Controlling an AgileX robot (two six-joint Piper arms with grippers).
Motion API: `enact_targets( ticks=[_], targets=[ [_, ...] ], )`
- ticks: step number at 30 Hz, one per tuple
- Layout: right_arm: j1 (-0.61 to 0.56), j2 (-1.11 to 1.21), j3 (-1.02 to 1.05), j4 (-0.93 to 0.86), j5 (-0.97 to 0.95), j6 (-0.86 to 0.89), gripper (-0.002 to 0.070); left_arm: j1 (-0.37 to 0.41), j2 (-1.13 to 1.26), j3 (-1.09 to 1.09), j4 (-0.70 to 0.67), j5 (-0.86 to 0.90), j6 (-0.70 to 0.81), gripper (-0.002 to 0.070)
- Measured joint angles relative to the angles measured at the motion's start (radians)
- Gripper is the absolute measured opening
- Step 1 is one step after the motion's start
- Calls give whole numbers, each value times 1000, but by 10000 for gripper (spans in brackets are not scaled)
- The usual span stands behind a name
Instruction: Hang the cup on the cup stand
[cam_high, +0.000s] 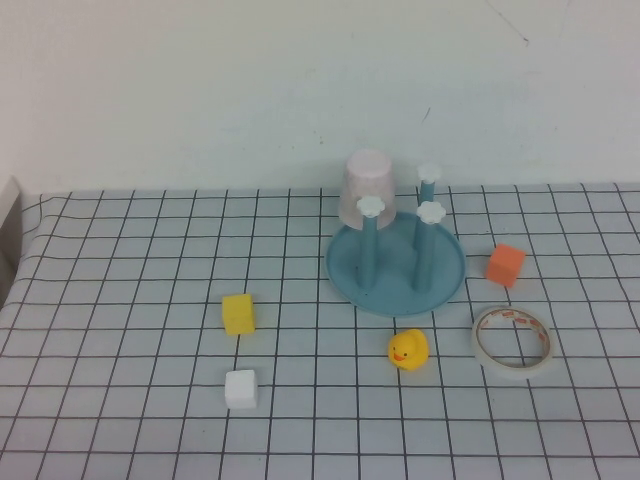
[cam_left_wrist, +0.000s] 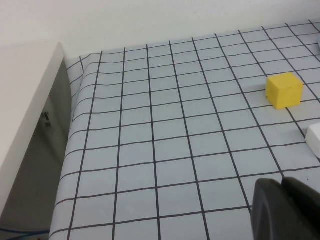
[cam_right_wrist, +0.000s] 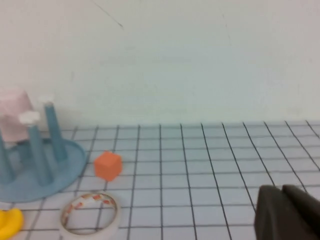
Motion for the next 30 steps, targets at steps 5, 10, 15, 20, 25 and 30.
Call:
enact_targets(
  ticks=[5,10,15,20,25,30],
  targets=[
    [-41,0,190,2,-103,0,0,0,0,0,0,0,0,-1],
    [-41,0,256,7,-88,0,0,0,0,0,0,0,-2,-1],
    [-41,0,256,9,-86,0,0,0,0,0,0,0,-3,-1],
    [-41,0,256,9,-86,0,0,0,0,0,0,0,-3,-1],
    [-41,0,256,9,-86,-4,0,0,0,0,0,0,-3,-1],
    [-41,0,256,15,-86,-83,-1,0,0,0,0,0,-3,-1]
  ],
)
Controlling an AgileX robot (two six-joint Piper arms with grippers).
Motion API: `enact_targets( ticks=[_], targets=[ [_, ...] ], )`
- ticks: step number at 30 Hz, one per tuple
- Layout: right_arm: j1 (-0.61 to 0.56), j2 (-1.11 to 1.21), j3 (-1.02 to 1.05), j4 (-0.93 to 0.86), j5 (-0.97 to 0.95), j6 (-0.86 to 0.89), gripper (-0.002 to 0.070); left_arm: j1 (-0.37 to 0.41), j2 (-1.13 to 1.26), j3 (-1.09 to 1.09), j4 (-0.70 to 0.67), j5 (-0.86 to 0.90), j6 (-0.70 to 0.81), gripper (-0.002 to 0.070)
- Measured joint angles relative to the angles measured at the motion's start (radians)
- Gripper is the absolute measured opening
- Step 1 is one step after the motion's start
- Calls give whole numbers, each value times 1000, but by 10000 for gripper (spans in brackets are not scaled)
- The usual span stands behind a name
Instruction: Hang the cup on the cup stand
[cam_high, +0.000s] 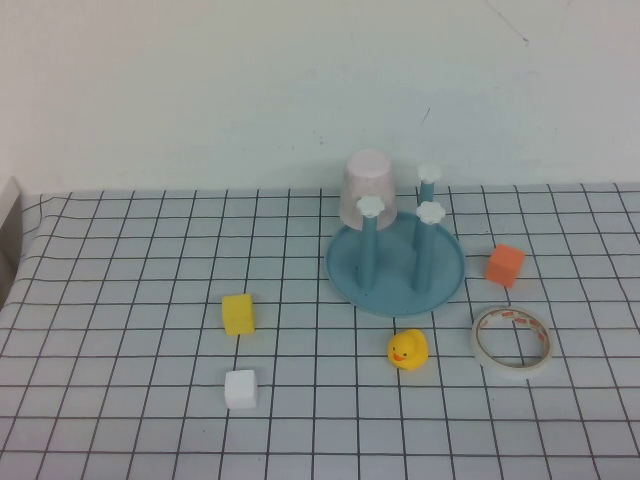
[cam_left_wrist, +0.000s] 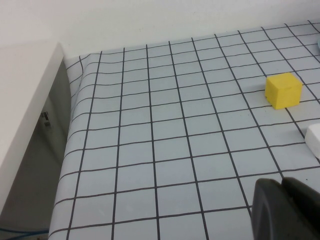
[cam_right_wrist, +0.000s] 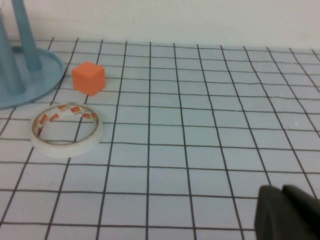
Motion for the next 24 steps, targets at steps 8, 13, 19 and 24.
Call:
enact_targets(
  ticks=[8,13,19,24],
  targets=[
    [0,0,0,43,0,-91,-1,0,0,0,0,0,-2,-1],
    [0,0,0,44,0,-94,-1,0,0,0,0,0,-2,-1],
    [0,0,0,49,0,-94,-1,0,0,0,0,0,-2,-1],
    [0,0,0,49,0,-94,-1,0,0,0,0,0,-2,-1]
  ],
)
